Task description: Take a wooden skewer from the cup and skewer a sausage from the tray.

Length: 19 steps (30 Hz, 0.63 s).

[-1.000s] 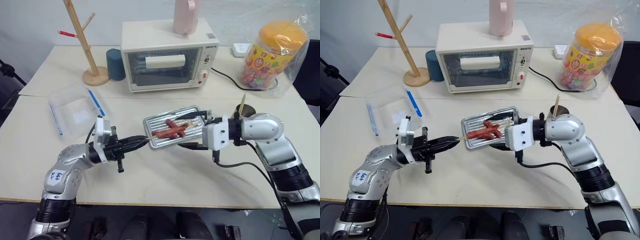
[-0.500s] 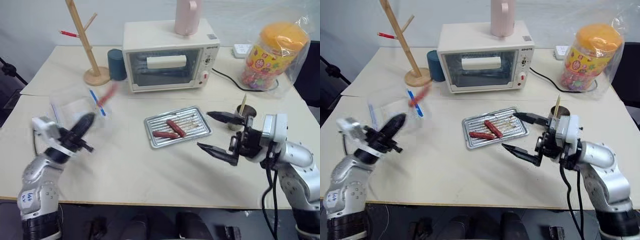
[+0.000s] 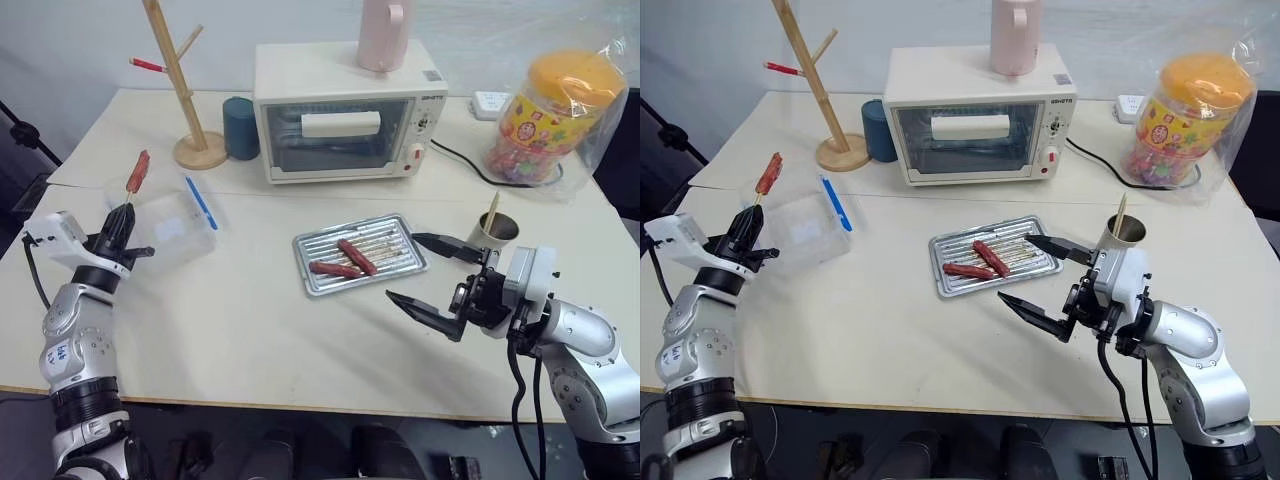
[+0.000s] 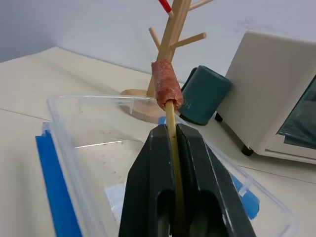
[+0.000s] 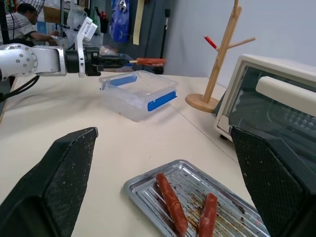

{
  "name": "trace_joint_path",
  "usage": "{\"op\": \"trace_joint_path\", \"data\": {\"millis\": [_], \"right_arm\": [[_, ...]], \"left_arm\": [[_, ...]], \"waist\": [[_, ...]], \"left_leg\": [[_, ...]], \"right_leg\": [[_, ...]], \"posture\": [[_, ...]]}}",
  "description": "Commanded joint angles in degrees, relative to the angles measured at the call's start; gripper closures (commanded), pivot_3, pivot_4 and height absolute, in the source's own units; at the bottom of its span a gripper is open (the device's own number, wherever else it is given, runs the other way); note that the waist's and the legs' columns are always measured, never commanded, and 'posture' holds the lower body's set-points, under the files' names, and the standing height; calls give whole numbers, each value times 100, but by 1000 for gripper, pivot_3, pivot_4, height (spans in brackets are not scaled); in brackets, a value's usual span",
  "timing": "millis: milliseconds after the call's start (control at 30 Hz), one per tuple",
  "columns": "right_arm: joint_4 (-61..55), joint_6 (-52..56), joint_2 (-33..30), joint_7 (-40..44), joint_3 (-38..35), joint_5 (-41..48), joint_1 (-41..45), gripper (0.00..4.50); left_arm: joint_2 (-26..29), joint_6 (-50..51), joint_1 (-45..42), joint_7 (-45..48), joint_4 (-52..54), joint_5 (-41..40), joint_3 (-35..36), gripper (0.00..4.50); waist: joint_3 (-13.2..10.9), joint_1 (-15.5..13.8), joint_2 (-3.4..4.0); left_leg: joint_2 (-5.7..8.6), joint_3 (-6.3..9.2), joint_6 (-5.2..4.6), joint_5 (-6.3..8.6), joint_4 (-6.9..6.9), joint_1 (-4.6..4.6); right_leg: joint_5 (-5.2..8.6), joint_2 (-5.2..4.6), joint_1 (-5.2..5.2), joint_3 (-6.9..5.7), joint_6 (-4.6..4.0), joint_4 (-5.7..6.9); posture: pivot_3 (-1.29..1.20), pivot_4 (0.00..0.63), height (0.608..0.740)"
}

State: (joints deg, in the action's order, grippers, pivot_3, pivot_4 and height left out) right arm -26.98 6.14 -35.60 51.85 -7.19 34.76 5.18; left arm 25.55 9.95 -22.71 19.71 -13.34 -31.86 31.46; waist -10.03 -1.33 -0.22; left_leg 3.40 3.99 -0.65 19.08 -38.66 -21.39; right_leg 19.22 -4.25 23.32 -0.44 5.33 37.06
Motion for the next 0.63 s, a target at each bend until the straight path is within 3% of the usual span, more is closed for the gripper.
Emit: {"op": "trace_joint_path", "data": {"millis": [33,200,333,467,633], "right_arm": [[-239,-90,-66,106,-59,-28,-132,0],[-44,-102,-169,309,-197,-22,-170,0],[205,-276,-328,705,-187,-160,-313,0],[514,-545,-319,928,-205,-335,-704,0],[1051,-917,-193,1060,-33,-672,-1096,0]], "left_arm": [[175,-149,126,279,338,182,-220,3206],[433,69,402,855,816,-102,-239,2111],[1131,186,1112,1809,1334,-80,-267,1219],[1816,-369,2523,3192,2068,389,-707,1219],[1679,-735,3566,3441,2523,569,-783,1219]], "waist": [[0,8,0],[0,8,-2],[0,35,-2],[0,51,3],[0,24,3]], "left_leg": [[0,0,0,0,2,0],[-2,0,1,0,2,0],[-2,-1,0,0,7,1],[-1,-3,0,0,49,15],[-4,-3,-2,0,53,26]], "right_leg": [[0,0,0,0,0,0],[0,0,0,2,0,0],[0,0,1,4,0,-3],[1,-5,-7,9,-2,-25],[1,-6,-28,8,-3,-44]], "posture": [[0,150,740],[0,150,740],[0,150,740],[0,150,740],[0,150,740]]}}
